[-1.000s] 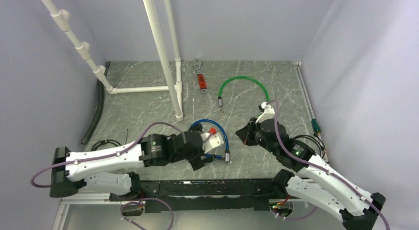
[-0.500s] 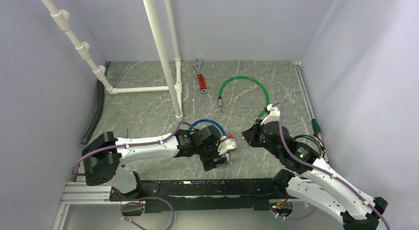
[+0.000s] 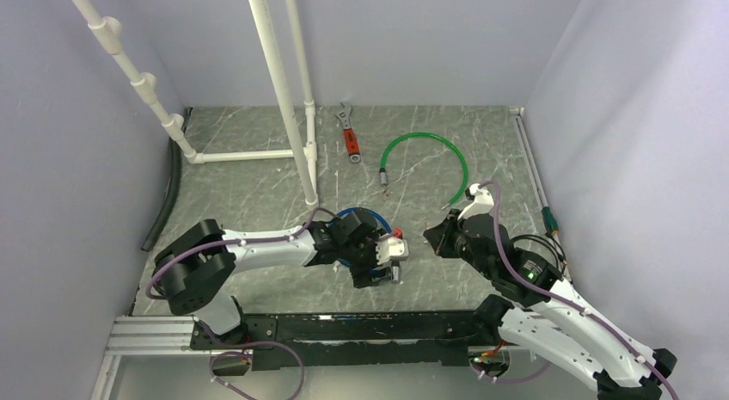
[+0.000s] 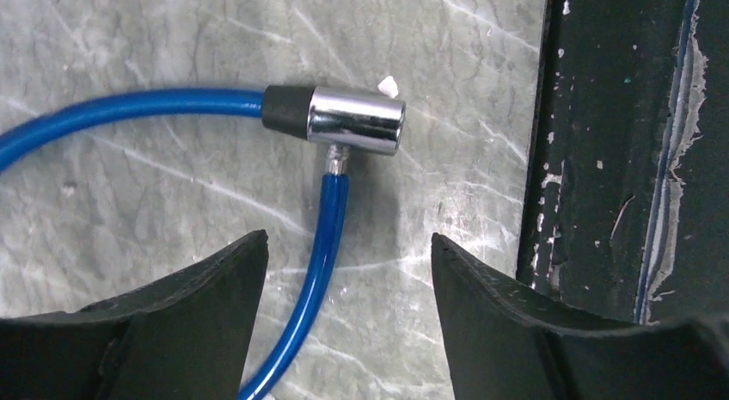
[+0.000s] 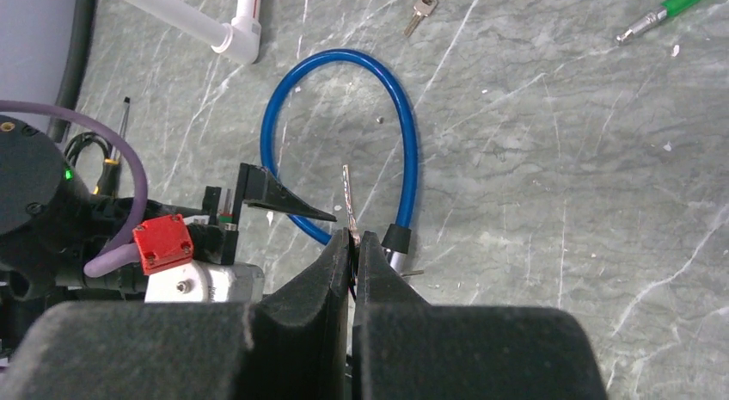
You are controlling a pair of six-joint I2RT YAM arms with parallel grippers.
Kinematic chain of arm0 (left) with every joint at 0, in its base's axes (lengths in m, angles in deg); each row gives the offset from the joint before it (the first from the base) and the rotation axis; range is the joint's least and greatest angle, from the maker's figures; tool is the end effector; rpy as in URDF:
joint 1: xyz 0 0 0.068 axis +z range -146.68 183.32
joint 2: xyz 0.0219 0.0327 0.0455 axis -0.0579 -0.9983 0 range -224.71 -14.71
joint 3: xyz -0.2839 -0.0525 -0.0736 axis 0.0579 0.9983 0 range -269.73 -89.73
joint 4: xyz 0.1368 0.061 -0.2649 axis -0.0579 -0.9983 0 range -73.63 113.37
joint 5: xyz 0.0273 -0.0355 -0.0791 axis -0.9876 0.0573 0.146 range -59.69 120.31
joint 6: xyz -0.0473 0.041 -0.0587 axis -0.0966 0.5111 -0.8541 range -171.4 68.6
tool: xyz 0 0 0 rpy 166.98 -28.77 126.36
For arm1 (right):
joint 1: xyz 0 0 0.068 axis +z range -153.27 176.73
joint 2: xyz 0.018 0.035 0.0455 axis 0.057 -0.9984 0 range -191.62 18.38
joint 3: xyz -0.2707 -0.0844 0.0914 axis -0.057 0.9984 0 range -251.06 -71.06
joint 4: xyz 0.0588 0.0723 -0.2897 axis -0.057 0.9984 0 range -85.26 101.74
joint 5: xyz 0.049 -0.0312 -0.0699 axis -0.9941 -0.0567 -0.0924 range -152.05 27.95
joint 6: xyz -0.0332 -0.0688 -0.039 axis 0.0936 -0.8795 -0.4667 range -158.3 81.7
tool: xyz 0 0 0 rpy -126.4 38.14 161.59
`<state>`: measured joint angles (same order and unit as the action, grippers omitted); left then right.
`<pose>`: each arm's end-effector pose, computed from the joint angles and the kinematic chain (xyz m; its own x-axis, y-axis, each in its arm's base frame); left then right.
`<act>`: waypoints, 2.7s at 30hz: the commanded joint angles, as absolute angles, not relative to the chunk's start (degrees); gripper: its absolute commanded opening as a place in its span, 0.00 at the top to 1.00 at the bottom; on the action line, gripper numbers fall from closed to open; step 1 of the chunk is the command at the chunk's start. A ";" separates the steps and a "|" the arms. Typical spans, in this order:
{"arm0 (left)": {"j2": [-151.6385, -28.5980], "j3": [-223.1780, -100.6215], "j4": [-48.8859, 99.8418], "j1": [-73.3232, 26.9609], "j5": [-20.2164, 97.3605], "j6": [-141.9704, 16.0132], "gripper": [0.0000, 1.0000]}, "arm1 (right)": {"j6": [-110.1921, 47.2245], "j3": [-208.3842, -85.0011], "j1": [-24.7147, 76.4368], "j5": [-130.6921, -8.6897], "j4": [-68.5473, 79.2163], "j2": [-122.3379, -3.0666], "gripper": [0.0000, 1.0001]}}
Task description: Unlock with the key
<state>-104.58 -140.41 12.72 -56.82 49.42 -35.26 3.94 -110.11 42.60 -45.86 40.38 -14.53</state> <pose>0.1658 -0.3385 0.1553 -0.1086 0.7166 -0.6889 0.9939 0.0919 -0.0611 0.1450 0.1191 0.2895 -0.6036 0.3049 -0.7367 -0.1547 0.8616 0.4834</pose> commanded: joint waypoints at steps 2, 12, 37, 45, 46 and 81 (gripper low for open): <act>-107.55 -139.68 20.60 -56.70 54.58 -31.56 0.29 | 4.28 -111.32 42.44 -45.14 41.54 -13.30 1.00; -109.12 -136.80 30.28 -56.71 57.42 -31.32 0.34 | 4.68 -111.05 42.44 -45.43 42.68 -11.59 1.00; -117.90 -142.03 27.64 -58.56 48.57 -29.05 0.83 | 4.24 -111.58 42.48 -44.13 46.36 -7.08 1.00; -116.06 -141.60 29.07 -58.91 44.80 -35.66 1.00 | 4.64 -112.02 42.50 -43.95 47.89 -5.46 1.00; -115.13 -140.73 30.16 -58.91 43.16 -37.18 1.00 | 4.86 -111.76 42.45 -44.05 47.89 -5.12 1.00; -71.57 -104.13 52.82 -57.94 19.79 -67.83 1.00 | 24.85 -89.92 42.87 -85.08 -7.40 -30.39 1.00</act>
<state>-75.92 -105.24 49.24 -58.15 22.63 -64.76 21.80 -90.08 42.54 -79.33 5.43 -26.72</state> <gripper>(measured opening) 0.044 0.029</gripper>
